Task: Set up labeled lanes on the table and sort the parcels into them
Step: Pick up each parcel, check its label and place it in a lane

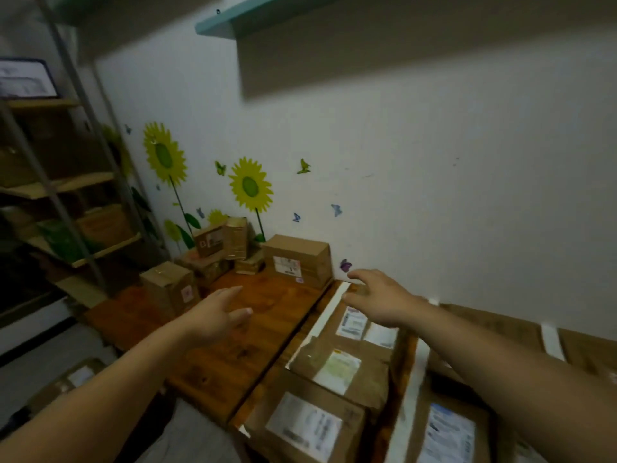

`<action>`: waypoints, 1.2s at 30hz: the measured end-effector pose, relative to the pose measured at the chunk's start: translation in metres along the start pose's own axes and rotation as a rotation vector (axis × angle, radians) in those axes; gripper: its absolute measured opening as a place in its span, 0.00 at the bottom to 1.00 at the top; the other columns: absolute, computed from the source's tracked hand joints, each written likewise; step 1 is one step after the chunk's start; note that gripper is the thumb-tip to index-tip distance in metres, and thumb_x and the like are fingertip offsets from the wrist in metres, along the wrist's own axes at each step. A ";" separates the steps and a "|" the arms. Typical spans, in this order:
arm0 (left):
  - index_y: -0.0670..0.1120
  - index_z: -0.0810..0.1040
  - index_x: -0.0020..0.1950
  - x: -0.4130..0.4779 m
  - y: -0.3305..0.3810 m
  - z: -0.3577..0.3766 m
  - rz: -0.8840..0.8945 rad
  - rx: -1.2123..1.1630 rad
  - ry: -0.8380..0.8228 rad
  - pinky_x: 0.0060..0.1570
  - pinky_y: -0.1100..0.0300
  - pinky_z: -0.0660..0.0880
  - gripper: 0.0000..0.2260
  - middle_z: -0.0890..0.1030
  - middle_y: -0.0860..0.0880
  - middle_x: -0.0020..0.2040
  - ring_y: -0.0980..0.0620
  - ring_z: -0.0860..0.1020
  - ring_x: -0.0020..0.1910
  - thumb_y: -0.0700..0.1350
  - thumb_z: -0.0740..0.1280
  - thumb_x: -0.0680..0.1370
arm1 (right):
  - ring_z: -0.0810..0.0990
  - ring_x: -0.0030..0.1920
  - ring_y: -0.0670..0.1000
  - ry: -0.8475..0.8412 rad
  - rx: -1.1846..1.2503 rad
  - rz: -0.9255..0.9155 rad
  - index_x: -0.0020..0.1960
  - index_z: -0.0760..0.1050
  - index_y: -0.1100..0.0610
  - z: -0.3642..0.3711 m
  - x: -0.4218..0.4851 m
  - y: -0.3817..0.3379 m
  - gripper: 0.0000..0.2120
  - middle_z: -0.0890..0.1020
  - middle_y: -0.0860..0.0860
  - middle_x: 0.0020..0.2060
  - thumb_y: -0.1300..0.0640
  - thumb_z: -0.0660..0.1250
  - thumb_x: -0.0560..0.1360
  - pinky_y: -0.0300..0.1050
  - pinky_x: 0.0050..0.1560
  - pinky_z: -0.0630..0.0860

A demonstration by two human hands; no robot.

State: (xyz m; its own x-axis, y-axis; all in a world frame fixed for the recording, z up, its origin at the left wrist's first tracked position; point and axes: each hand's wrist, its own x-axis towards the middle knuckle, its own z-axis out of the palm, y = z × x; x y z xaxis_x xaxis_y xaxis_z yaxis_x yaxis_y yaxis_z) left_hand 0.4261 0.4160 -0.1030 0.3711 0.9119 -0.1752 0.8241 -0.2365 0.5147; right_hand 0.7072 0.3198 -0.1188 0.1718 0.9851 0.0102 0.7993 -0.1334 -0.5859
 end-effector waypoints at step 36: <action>0.53 0.64 0.74 0.447 -0.362 -0.287 0.081 -0.028 -0.151 0.65 0.50 0.70 0.25 0.73 0.49 0.67 0.50 0.73 0.64 0.53 0.65 0.77 | 0.63 0.72 0.55 -0.047 0.031 0.207 0.75 0.60 0.51 0.261 0.520 -0.272 0.31 0.64 0.53 0.73 0.40 0.62 0.77 0.49 0.71 0.63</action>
State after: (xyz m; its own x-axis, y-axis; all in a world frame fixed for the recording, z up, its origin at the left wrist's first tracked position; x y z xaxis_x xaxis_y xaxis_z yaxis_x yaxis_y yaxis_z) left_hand 0.1704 1.0051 -0.1270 0.4977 0.8289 -0.2554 0.7773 -0.2957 0.5553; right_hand 0.4293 0.8963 -0.1657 0.3026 0.9411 -0.1505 0.7313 -0.3306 -0.5966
